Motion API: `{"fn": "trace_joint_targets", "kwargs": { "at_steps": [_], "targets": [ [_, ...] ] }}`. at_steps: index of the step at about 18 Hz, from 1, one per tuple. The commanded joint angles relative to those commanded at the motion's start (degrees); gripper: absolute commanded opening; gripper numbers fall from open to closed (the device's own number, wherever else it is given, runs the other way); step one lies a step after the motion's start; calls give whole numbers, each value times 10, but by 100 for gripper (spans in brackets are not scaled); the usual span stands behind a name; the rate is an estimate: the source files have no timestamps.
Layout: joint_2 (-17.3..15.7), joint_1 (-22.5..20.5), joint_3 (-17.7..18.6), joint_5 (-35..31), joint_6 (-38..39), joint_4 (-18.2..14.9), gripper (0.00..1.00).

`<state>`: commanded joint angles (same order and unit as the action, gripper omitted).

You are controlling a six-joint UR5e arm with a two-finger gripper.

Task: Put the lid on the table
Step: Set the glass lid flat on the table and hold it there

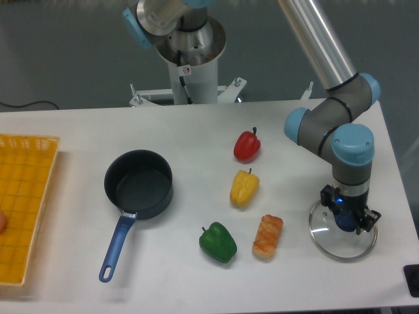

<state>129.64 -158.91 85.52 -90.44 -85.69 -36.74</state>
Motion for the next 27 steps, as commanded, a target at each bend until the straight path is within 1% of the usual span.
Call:
{"fn": "trace_joint_targets", "kwargs": {
  "at_steps": [12, 13, 15, 17, 20, 27],
  "targets": [
    [4, 1, 1, 0, 0, 0, 64],
    [4, 1, 1, 0, 0, 0, 67],
    [4, 1, 1, 0, 0, 0, 68],
    [4, 1, 1, 0, 0, 0, 75],
    [1, 2, 1, 0, -1, -1, 100],
    [-20, 6, 10, 0, 0, -4, 100]
  ]
}}
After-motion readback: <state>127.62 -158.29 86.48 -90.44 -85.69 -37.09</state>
